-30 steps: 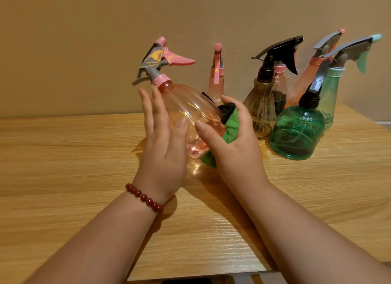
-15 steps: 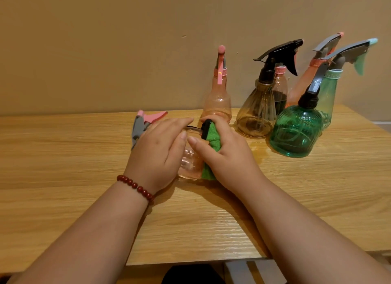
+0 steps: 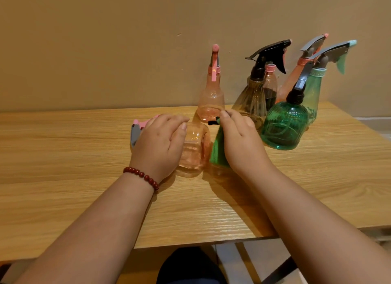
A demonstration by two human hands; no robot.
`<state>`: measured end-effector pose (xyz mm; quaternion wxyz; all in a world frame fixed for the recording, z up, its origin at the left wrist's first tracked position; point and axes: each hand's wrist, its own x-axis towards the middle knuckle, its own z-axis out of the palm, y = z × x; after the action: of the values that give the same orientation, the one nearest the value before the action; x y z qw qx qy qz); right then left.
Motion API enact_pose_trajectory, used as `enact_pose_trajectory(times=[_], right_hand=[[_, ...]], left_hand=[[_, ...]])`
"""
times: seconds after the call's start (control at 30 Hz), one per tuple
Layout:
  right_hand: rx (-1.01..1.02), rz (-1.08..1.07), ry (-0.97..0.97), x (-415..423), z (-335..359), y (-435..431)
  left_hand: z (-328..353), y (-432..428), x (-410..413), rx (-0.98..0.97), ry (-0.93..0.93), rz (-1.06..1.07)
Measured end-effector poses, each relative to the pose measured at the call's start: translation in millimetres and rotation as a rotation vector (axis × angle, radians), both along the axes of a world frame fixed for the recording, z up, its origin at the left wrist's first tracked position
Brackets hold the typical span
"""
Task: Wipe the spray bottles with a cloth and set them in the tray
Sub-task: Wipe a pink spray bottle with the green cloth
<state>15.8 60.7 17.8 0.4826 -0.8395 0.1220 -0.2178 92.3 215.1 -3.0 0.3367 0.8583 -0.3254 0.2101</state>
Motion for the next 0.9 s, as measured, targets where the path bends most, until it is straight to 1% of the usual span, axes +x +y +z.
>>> enact_pose_trajectory(times=[0.03,0.1,0.2,0.3,0.37,0.53,0.7,0.8,0.9], right_hand=[[-0.003,0.01,0.025,-2.8,-2.0,-0.2],[-0.08,0.011,0.052,-5.8,-5.7,-0.8],[-0.165,-0.056,0.01,-6.1,-9.2,-1.0],[-0.119,-0.101,-0.089,-3.8,-10.6,-0.4],[-0.102,-0.097,-0.106,-3.7,-11.1,-0.1],[-0.034,-0.05,-0.087,-4.9,-12.3,1.0],[0.071,-0.059,-0.232,-1.3,-14.6,9.4],[0.087,-0.072,-0.237,3.1,-18.3,12.9],[0.078,-0.149,-0.195,6.9,-21.1,10.2]], left_hand=[[0.2,-0.2,0.6,-0.005,0.005,-0.018],[0.5,-1.2,0.3,-0.017,0.019,-0.049],[-0.4,-3.8,-0.5,-0.054,0.03,-0.067],[-0.2,-4.1,0.2,-0.031,-0.025,-0.056],[0.5,-2.1,1.8,0.009,-0.042,-0.037],[5.1,-4.5,1.0,-0.022,-0.011,-0.017],[-3.2,-13.6,2.5,0.03,0.038,-0.073],[-4.0,-17.0,4.2,0.017,0.038,-0.08],[-4.1,-19.3,4.1,0.015,0.033,-0.058]])
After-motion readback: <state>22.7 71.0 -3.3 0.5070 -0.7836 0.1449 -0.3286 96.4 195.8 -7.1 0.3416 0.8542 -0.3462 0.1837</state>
